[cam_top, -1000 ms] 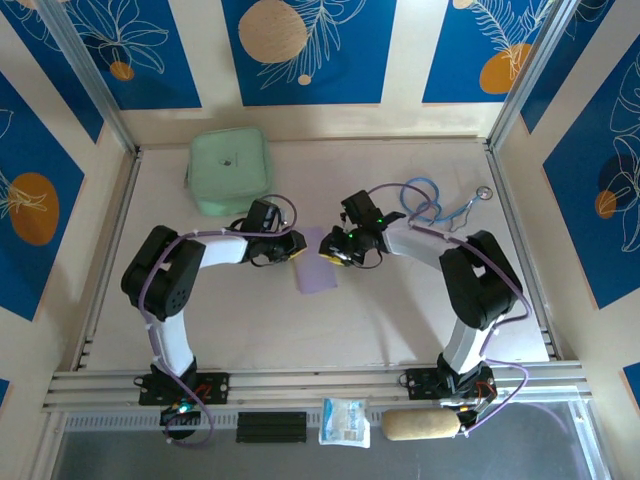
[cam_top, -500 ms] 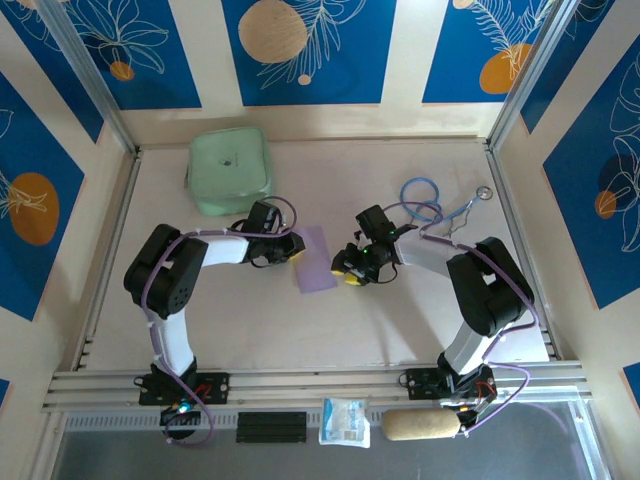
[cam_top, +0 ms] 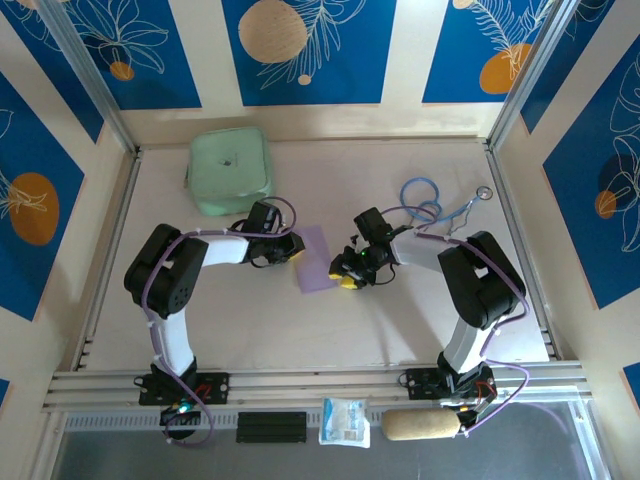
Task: Fold a paper plane with a square sheet of paper (pick it up from the middle)
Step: Fold the triangle a second time at the center of the table.
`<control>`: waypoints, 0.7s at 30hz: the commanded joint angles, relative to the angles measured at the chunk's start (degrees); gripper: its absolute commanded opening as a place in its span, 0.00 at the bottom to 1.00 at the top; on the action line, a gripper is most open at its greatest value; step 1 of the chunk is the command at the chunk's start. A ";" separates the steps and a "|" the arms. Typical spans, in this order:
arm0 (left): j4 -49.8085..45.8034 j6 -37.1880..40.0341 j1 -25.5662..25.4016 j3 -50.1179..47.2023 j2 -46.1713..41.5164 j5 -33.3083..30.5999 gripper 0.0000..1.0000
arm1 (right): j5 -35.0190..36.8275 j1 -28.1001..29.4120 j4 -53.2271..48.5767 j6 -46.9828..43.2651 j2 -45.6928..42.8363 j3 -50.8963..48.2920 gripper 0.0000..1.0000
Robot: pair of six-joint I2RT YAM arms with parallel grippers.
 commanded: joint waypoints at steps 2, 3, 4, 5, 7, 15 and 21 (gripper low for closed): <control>-2.51 -0.23 -0.29 -1.45 2.06 -1.36 0.18 | -2.55 0.34 0.31 -0.11 0.82 0.60 0.38; -2.52 -0.23 -0.27 -1.48 2.06 -1.34 0.17 | -2.65 0.34 0.36 -0.11 0.99 0.55 0.38; -2.50 -0.23 -0.29 -1.45 1.99 -1.29 0.17 | -2.70 0.31 0.43 -0.12 1.20 0.48 0.37; -2.52 -0.23 -0.29 -1.46 2.01 -1.29 0.17 | -2.81 0.36 0.51 -0.12 1.38 0.47 0.37; -2.60 -0.23 -0.27 -1.45 2.01 -1.23 0.17 | -2.99 0.34 0.70 -0.17 1.66 0.47 0.37; -2.70 -0.14 -0.29 -1.37 2.22 -1.04 0.17 | -5.51 0.09 3.06 0.36 1.88 -0.13 0.32; -2.66 -0.14 -0.29 -1.37 2.31 -0.92 0.17 | -5.05 -0.56 4.59 1.20 -0.05 -1.73 0.28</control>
